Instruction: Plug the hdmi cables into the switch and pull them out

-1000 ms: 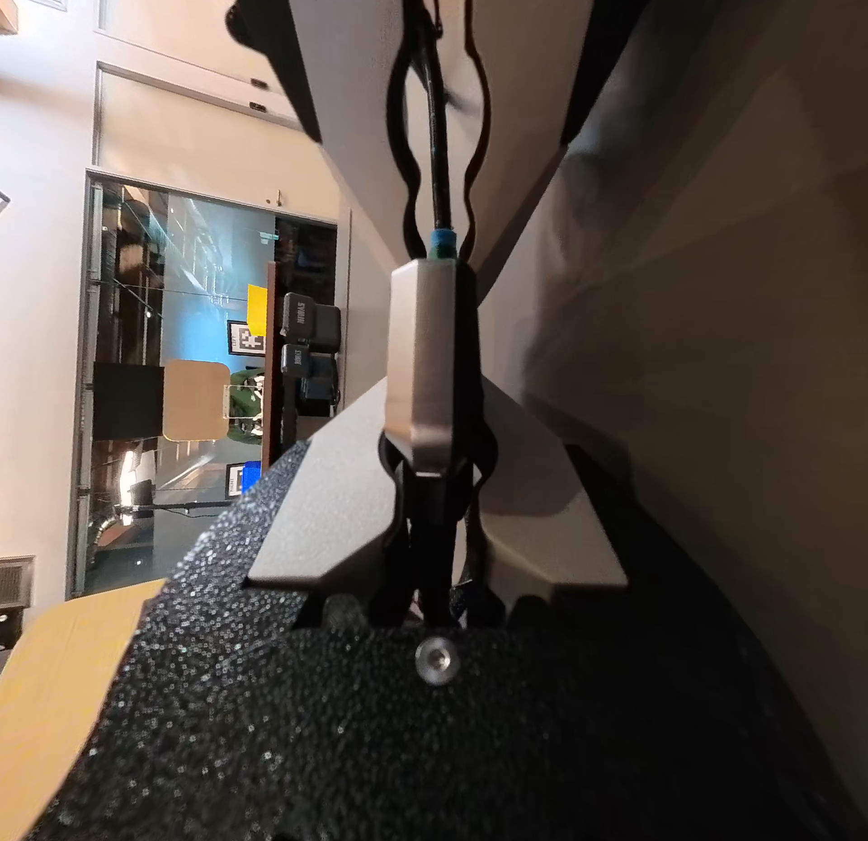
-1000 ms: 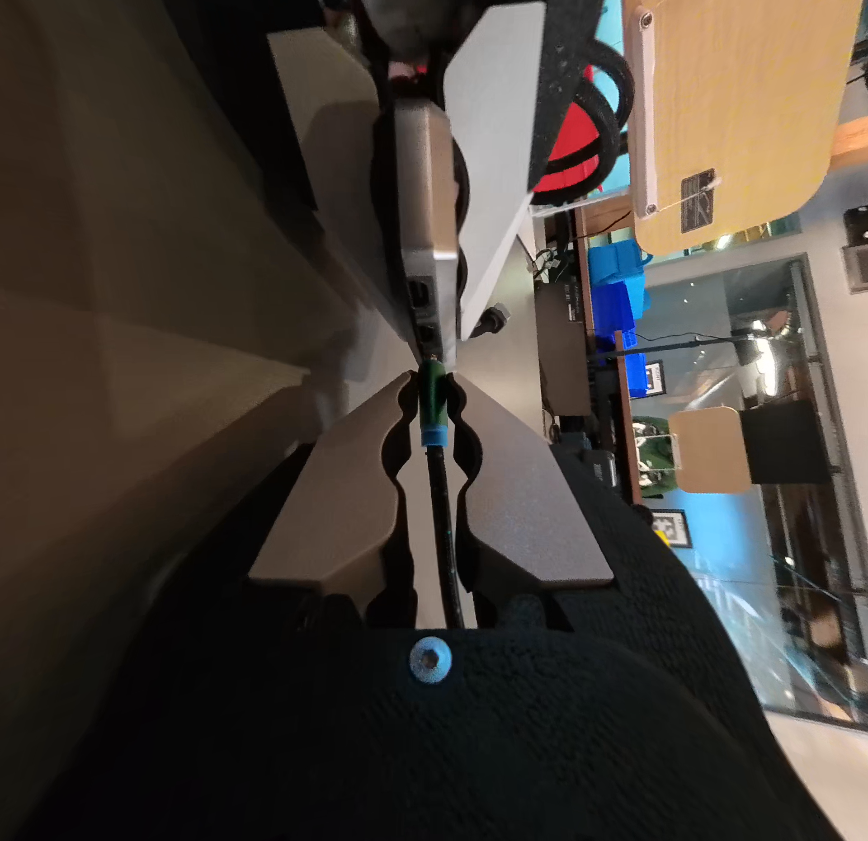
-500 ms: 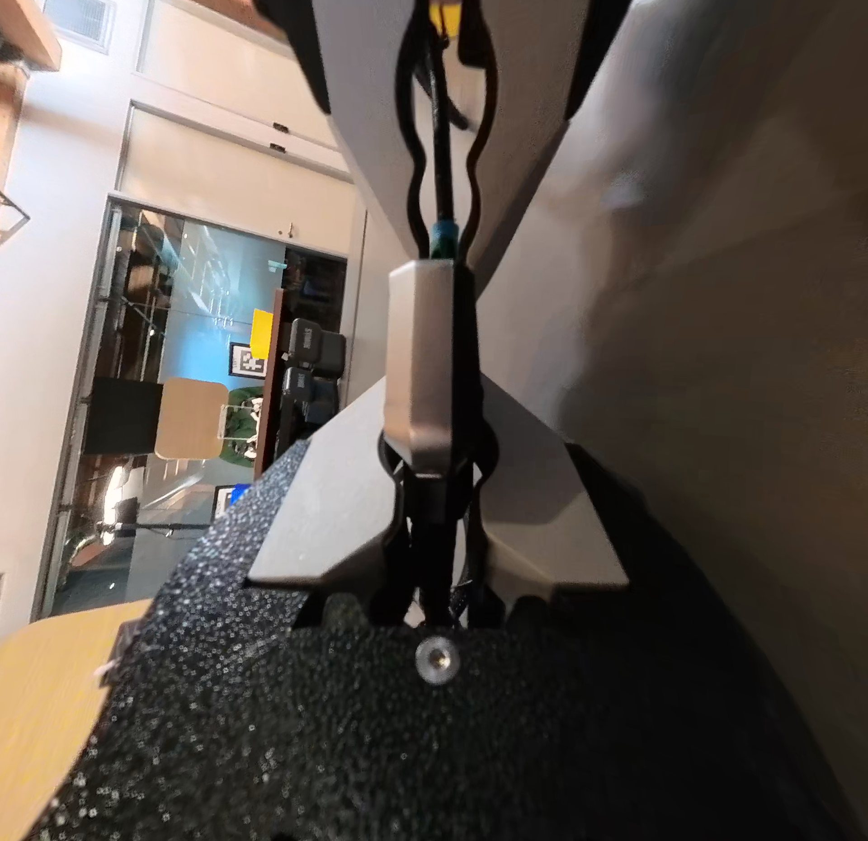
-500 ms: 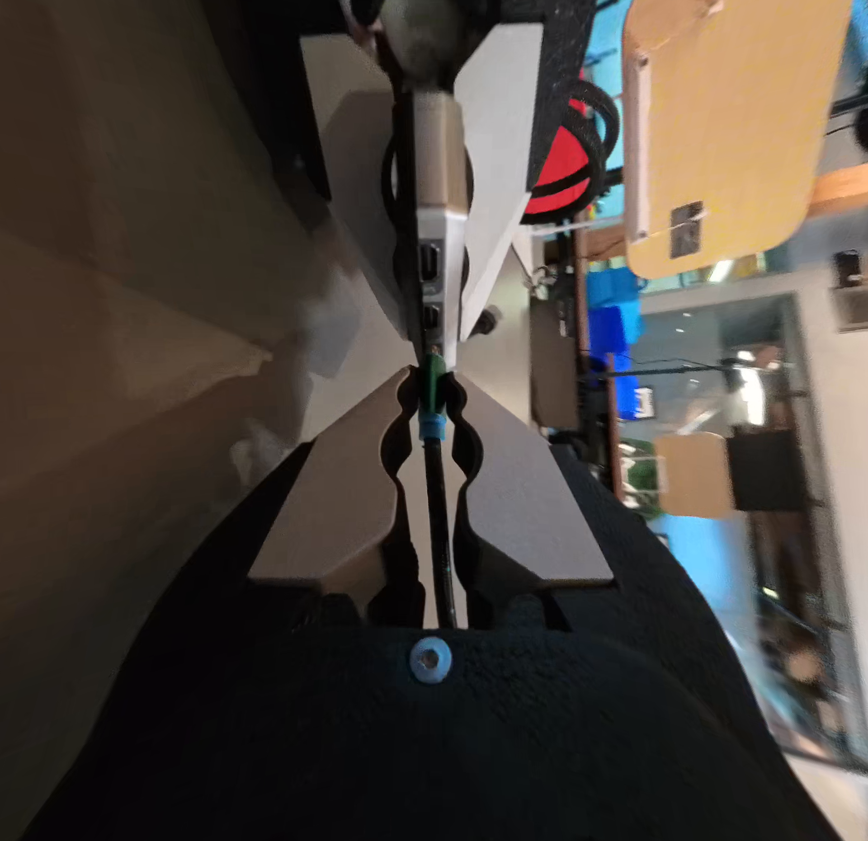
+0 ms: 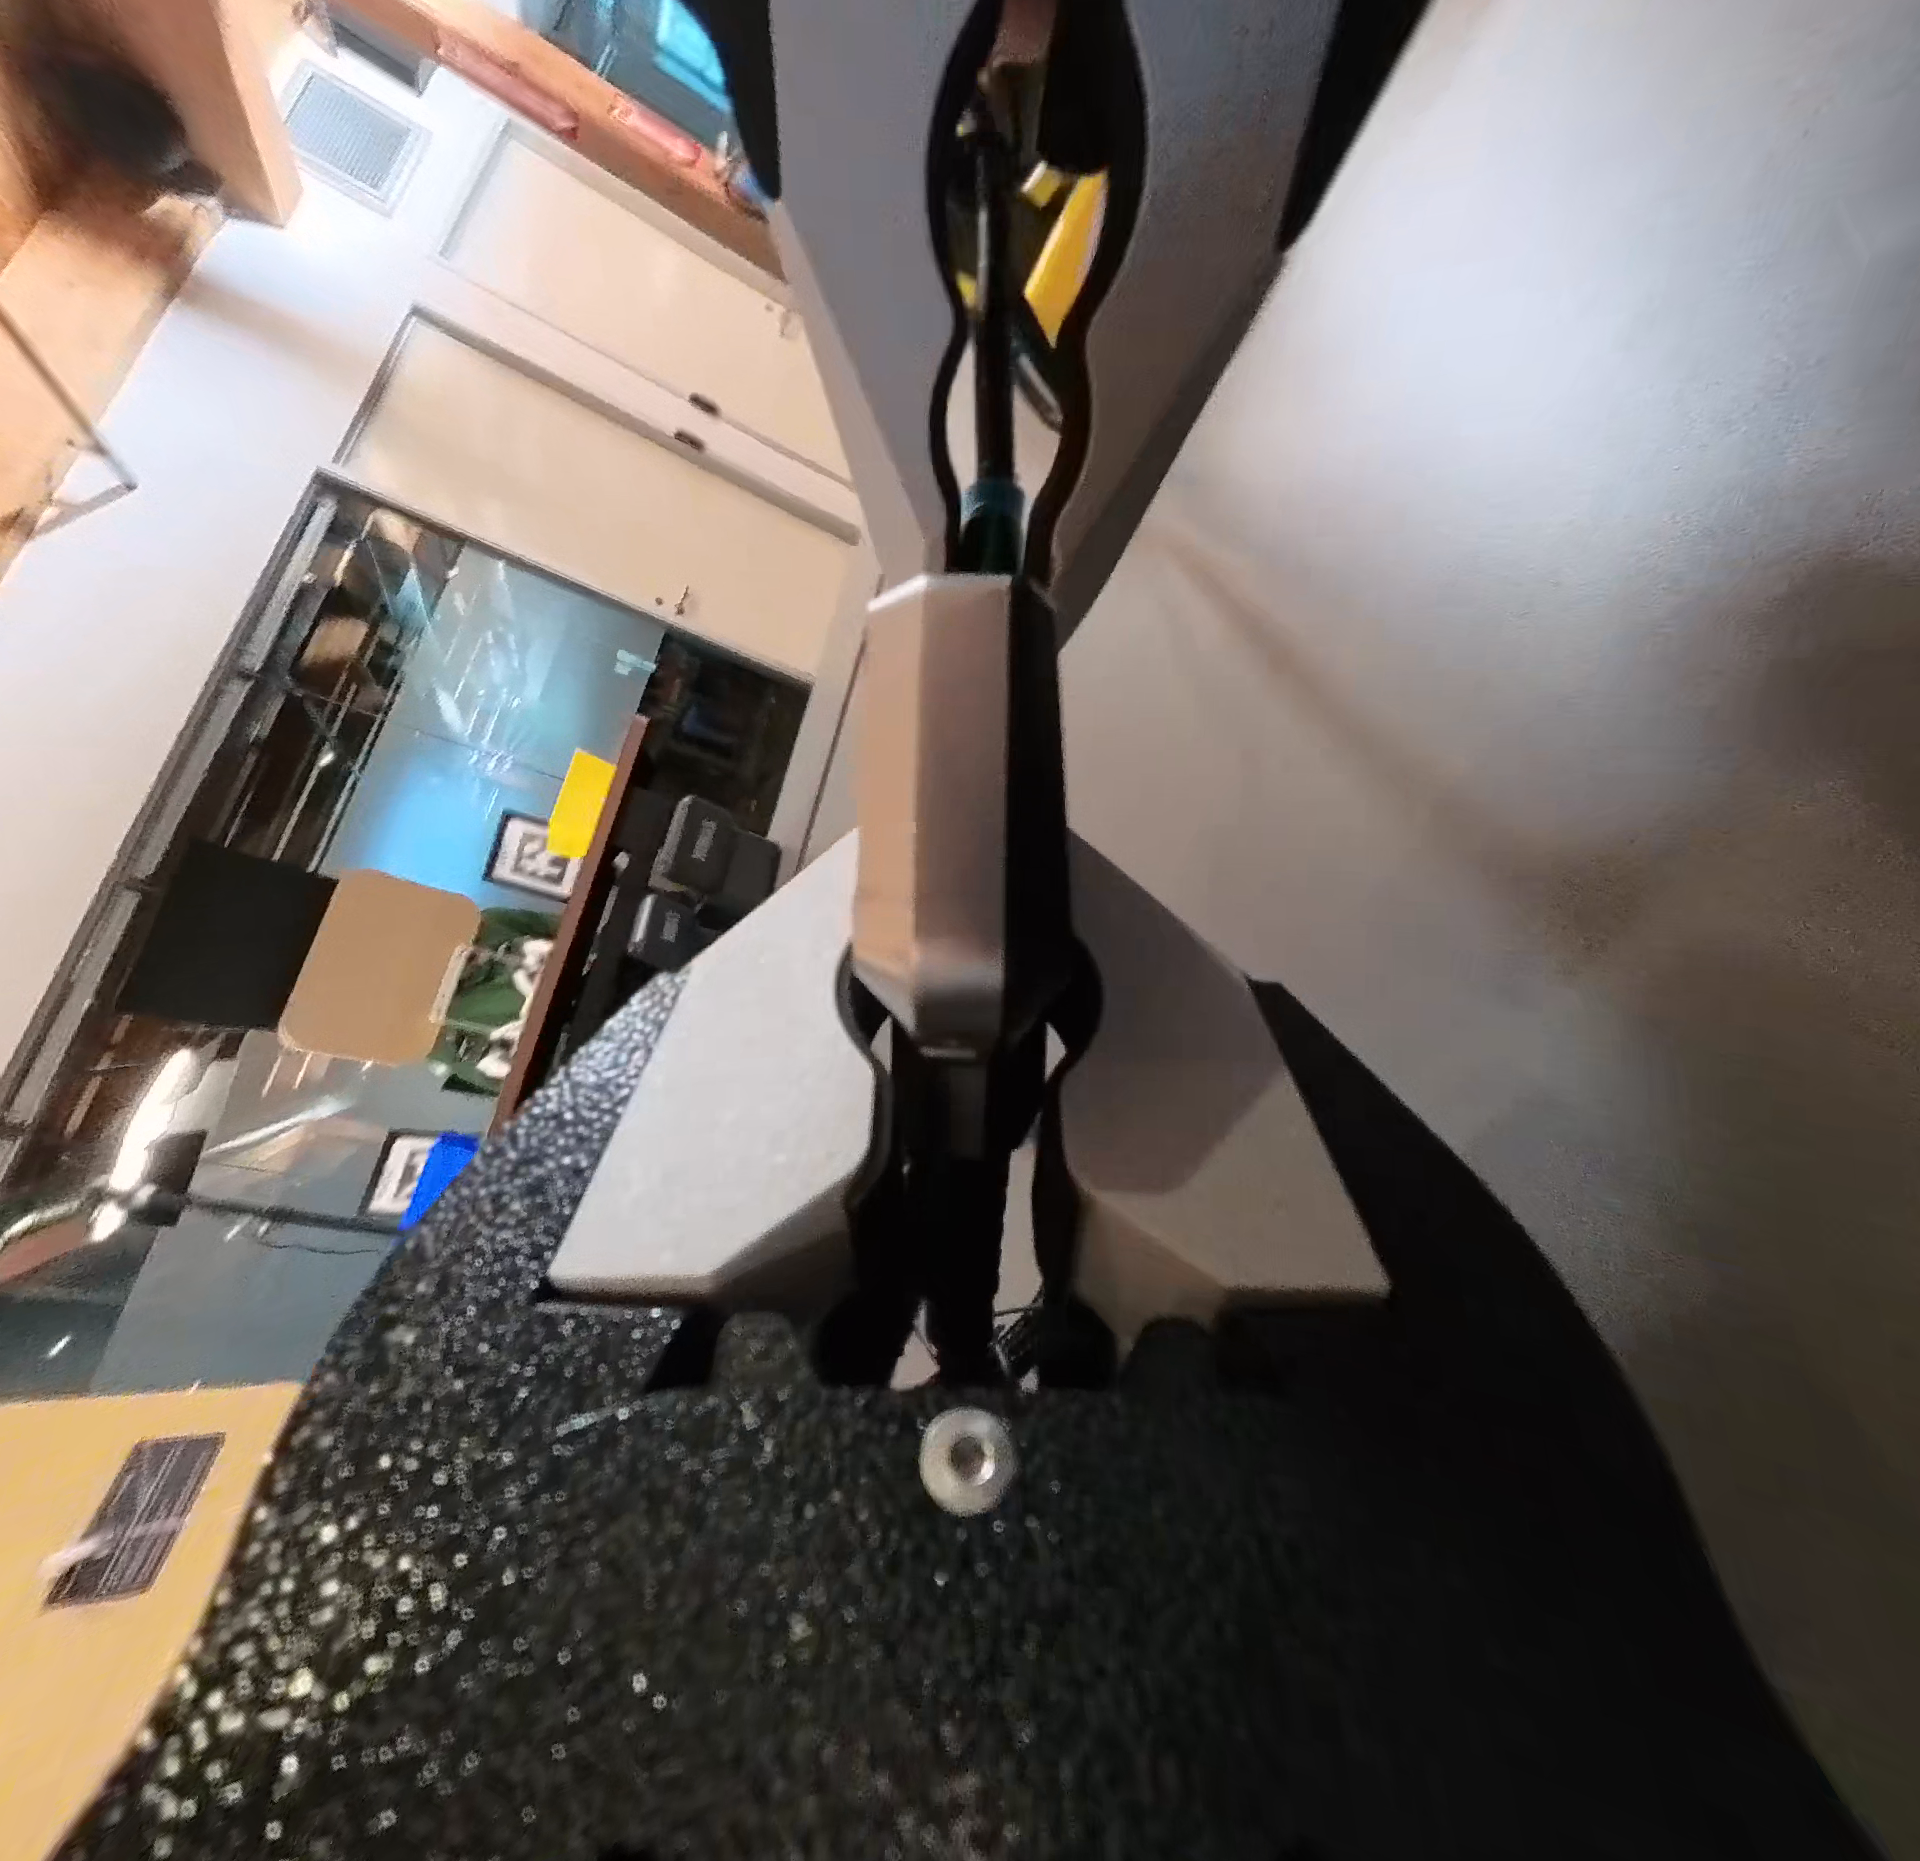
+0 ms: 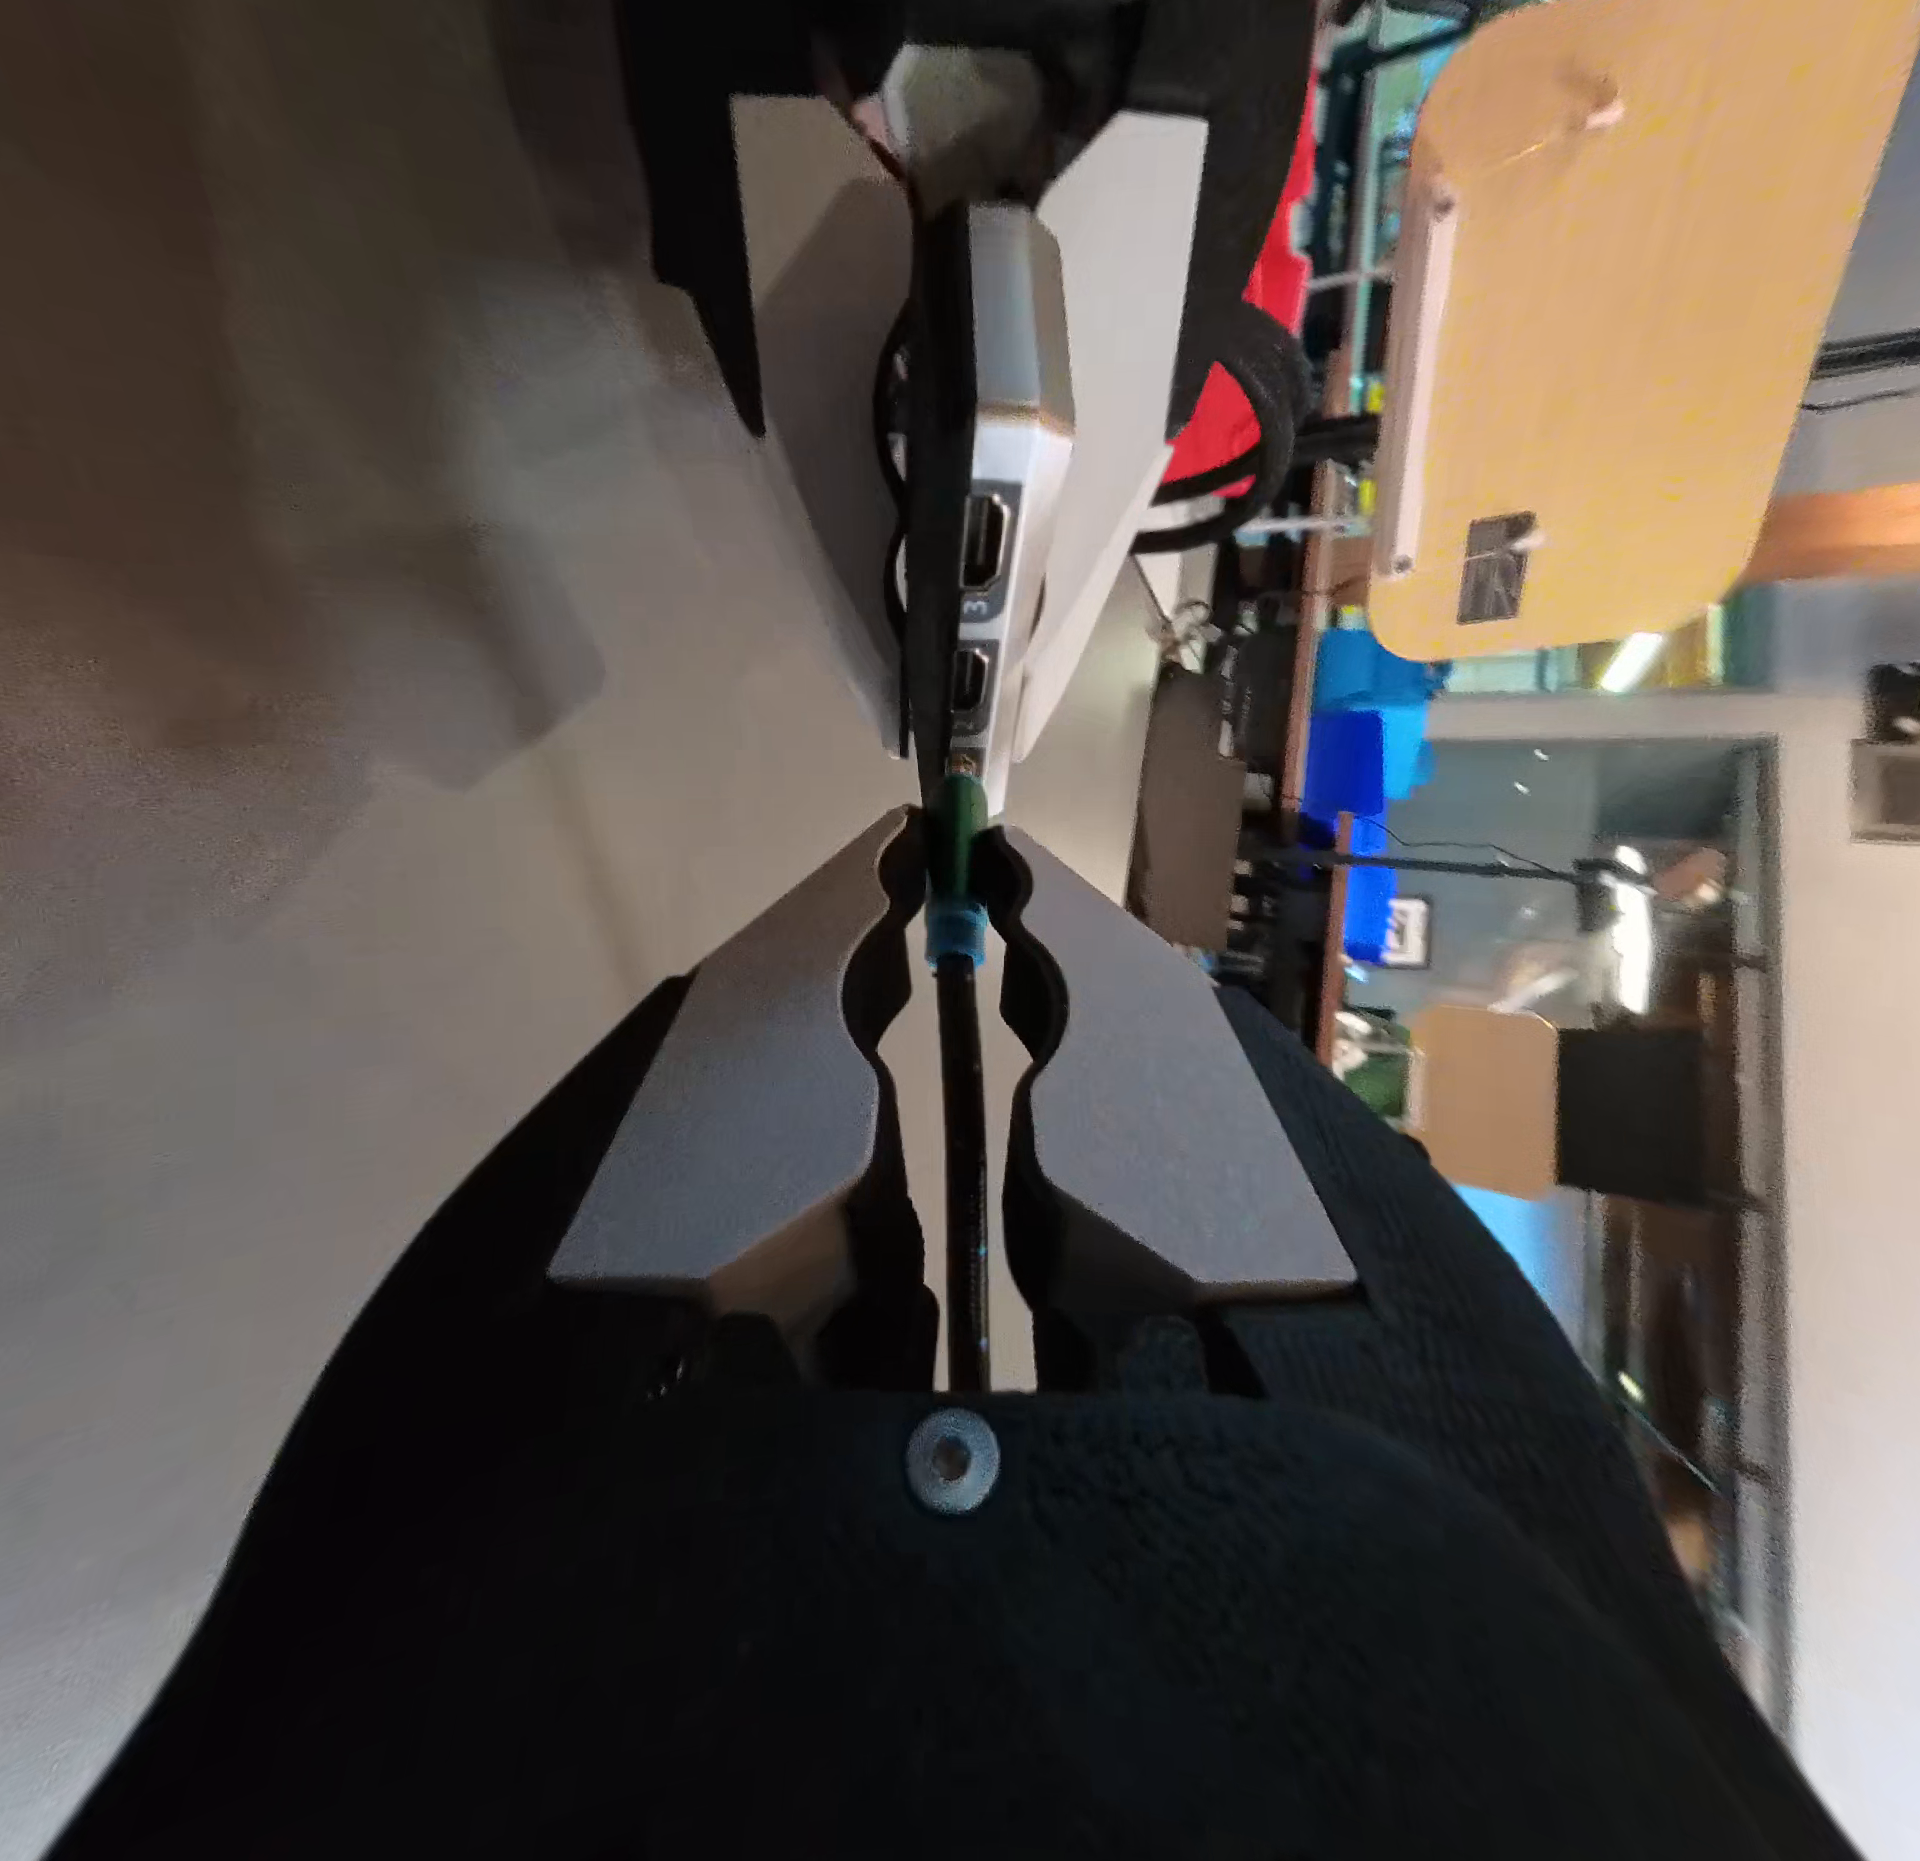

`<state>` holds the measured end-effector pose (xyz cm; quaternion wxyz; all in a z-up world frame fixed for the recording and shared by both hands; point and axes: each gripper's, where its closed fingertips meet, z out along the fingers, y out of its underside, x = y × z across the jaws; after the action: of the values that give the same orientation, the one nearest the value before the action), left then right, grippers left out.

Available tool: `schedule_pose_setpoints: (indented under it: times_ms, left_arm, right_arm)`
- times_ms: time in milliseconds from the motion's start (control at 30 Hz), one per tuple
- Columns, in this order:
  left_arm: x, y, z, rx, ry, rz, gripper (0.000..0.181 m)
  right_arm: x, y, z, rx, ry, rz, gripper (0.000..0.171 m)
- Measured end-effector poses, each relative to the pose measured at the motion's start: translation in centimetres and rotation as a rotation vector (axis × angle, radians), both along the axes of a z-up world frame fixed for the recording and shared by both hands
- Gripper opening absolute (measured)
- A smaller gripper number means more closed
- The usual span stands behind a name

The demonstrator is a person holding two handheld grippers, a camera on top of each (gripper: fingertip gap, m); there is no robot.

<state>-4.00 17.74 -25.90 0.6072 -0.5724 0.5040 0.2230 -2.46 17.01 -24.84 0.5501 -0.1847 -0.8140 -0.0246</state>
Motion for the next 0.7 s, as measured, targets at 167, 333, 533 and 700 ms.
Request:
schedule_pose_setpoints:
  times_ms: [167, 333, 533, 700]
  left_arm:
    - [2.3, -1.4, 2.1, 0.000, -0.037, -0.077, 0.020]
    - [1.4, -1.1, 4.5, 0.073, -0.050, -0.004, 0.019]
    - [3.2, -2.6, 4.0, -0.007, -0.047, -0.130, 0.019]
    - [2.5, -2.2, 5.1, 0.022, -0.059, -0.073, 0.019]
  right_arm:
    - [2.3, -1.8, 2.0, -0.236, -0.055, 0.101, 0.011]
    - [1.8, -1.2, 4.6, 0.063, 0.090, 0.021, 0.011]
    - [3.6, -3.1, 4.2, -0.194, -0.030, 0.142, 0.010]
    - [3.3, -2.6, 5.1, -0.085, 0.023, 0.083, 0.010]
